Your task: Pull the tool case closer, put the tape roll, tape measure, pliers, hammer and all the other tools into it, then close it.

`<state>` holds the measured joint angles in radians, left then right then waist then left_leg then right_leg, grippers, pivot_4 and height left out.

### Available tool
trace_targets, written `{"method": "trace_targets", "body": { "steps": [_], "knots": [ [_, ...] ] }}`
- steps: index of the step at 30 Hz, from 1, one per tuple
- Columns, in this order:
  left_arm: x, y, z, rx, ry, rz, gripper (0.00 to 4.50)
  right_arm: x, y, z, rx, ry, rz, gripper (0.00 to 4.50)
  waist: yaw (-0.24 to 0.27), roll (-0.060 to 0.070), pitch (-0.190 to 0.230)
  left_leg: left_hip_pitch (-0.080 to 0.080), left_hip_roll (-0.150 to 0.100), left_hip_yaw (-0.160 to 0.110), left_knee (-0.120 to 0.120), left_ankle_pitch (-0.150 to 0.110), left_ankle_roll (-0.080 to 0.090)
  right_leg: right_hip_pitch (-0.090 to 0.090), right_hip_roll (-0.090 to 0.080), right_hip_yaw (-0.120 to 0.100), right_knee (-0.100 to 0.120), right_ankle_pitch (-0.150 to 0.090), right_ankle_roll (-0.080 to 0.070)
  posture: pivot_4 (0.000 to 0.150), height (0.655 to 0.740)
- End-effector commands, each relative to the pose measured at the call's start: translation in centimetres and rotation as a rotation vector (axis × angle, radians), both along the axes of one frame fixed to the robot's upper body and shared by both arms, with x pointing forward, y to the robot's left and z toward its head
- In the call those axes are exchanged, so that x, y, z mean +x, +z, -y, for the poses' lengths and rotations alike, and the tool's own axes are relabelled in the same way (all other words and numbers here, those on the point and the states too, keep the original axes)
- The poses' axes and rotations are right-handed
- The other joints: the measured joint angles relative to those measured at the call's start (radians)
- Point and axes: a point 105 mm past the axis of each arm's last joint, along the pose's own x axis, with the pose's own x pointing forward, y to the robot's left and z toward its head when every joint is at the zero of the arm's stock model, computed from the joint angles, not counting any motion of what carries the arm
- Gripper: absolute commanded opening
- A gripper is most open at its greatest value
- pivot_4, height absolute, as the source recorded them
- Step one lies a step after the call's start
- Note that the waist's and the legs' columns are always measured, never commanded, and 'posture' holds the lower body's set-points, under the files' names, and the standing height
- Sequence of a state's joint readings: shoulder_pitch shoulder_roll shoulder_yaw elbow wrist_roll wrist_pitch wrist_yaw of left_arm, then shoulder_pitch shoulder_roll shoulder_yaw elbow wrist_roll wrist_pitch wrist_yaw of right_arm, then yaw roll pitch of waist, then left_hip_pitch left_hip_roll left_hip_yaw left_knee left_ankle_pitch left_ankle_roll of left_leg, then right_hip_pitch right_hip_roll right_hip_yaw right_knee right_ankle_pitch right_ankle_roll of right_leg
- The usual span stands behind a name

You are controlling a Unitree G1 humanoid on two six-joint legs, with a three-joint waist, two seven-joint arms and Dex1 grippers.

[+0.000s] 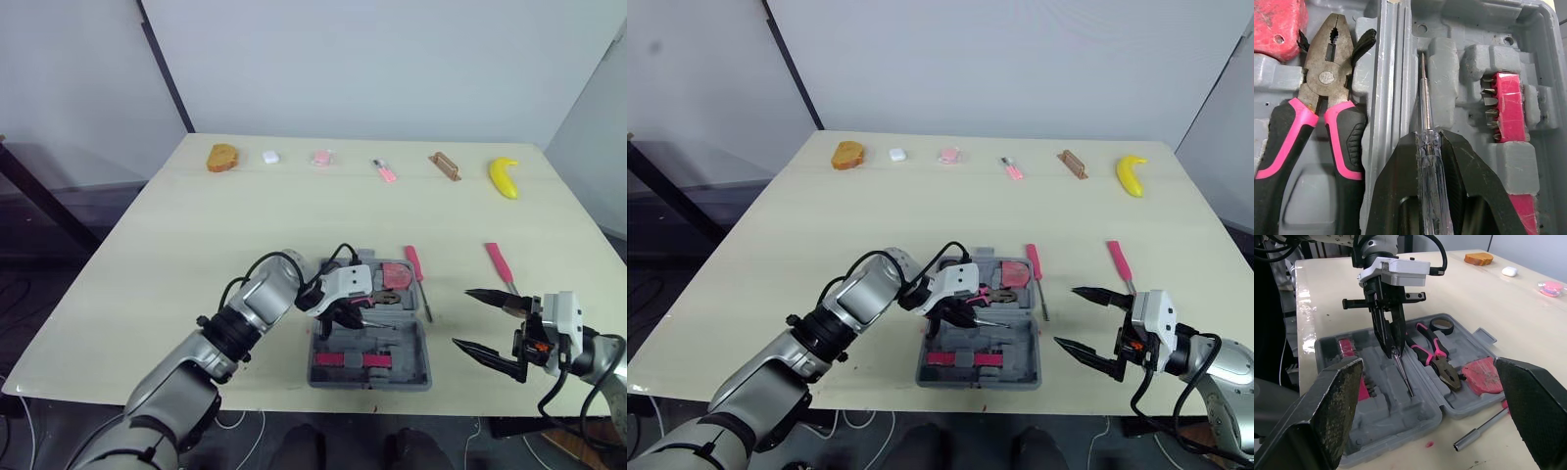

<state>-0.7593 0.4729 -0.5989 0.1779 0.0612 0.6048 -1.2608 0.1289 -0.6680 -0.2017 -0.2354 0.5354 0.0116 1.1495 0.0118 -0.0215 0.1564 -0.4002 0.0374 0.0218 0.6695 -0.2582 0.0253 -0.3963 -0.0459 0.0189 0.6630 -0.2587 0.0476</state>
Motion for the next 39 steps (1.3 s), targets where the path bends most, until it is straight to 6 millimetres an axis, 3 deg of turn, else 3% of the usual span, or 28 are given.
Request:
{"method": "trace_targets", "body": {
  "steps": [1, 8, 10, 13, 21, 28, 36, 38, 39],
  "knots": [
    [0.4, 0.6, 0.2, 0.014, -0.019, 0.05, 0.14, -0.2, 0.7, -0.5, -0.002, 0.022, 0.038, 4.5, 0.0, 0.0, 0.0, 0.0, 0.0, 0.0, 0.0, 0.0, 0.0, 0.0, 0.0, 0.0, 0.0, 0.0, 0.0, 0.15, 0.74],
    [0.4, 0.6, -0.2, 0.014, -0.004, 0.034, 0.14, -0.1, 0.6, -0.6, -0.002, 0.026, 0.038, 4.5, 0.0, 0.0, 0.0, 0.0, 0.0, 0.0, 0.0, 0.0, 0.0, 0.0, 0.0, 0.0, 0.0, 0.0, 0.0, 0.15, 0.74],
    [0.5, 0.6, -0.2, 0.015, -0.002, 0.039, 1.15, -0.1, 0.6, -0.6, -0.001, 0.026, 0.037, 4.5, 0.0, 0.0, 0.0, 0.0, 0.0, 0.0, 0.0, 0.0, 0.0, 0.0, 0.0, 0.0, 0.0, 0.0, 0.0, 0.15, 0.74],
    [0.9, 0.6, -0.3, 0.02, 0.009, 0.066, 2.23, -0.1, 0.5, -0.7, -0.001, 0.027, 0.036, 4.5, 0.0, 0.0, 0.0, 0.0, 0.0, 0.0, 0.0, 0.0, 0.0, 0.0, 0.0, 0.0, 0.0, 0.0, 0.0, 0.15, 0.74],
    [0.9, 1.0, 0.0, 0.004, -0.015, 0.085, 2.23, -0.2, 0.3, -0.7, -0.001, 0.026, 0.034, 4.5, 0.0, 0.0, 0.0, 0.0, 0.0, 0.0, 0.001, 0.0, 0.0, 0.0, 0.0, 0.0, 0.0, 0.0, 0.0, 0.15, 0.74],
    [0.6, 3.4, 0.1, -0.083, -0.069, 0.127, 2.23, -0.3, 0.2, -0.7, 0.001, 0.026, 0.033, 4.5, 0.0, 0.0, 0.0, 0.0, 0.0, 0.0, 0.0, 0.0, 0.0, 0.0, 0.0, 0.0, 0.0, 0.0, 0.0, 0.15, 0.74],
    [2.0, 4.4, -2.1, -0.215, -0.03, 0.172, 2.23, -0.2, 0.0, -0.8, 0.009, 0.027, 0.028, 4.5, 0.0, 0.0, 0.0, 0.0, 0.0, 0.0, 0.001, 0.0, 0.0, 0.0, 0.0, 0.0, 0.001, 0.0, 0.0, 0.15, 0.74],
    [2.1, 4.6, -2.2, -0.282, -0.044, 0.195, 1.6, -0.2, 0.0, -0.9, 0.01, 0.029, 0.028, 4.5, 0.0, 0.0, 0.0, 0.0, 0.0, 0.0, 0.001, 0.0, 0.0, 0.0, 0.0, 0.0, 0.0, 0.0, 0.0, 0.15, 0.74],
    [2.0, 4.4, -2.3, -0.317, -0.04, 0.193, 1.52, -0.2, 0.0, -0.9, 0.012, 0.029, 0.028, 4.5, 0.0, 0.0, 0.0, 0.0, 0.0, 0.0, 0.001, 0.0, 0.0, 0.0, 0.0, 0.0, 0.0, 0.0, 0.0, 0.15, 0.74]
  ]
}}
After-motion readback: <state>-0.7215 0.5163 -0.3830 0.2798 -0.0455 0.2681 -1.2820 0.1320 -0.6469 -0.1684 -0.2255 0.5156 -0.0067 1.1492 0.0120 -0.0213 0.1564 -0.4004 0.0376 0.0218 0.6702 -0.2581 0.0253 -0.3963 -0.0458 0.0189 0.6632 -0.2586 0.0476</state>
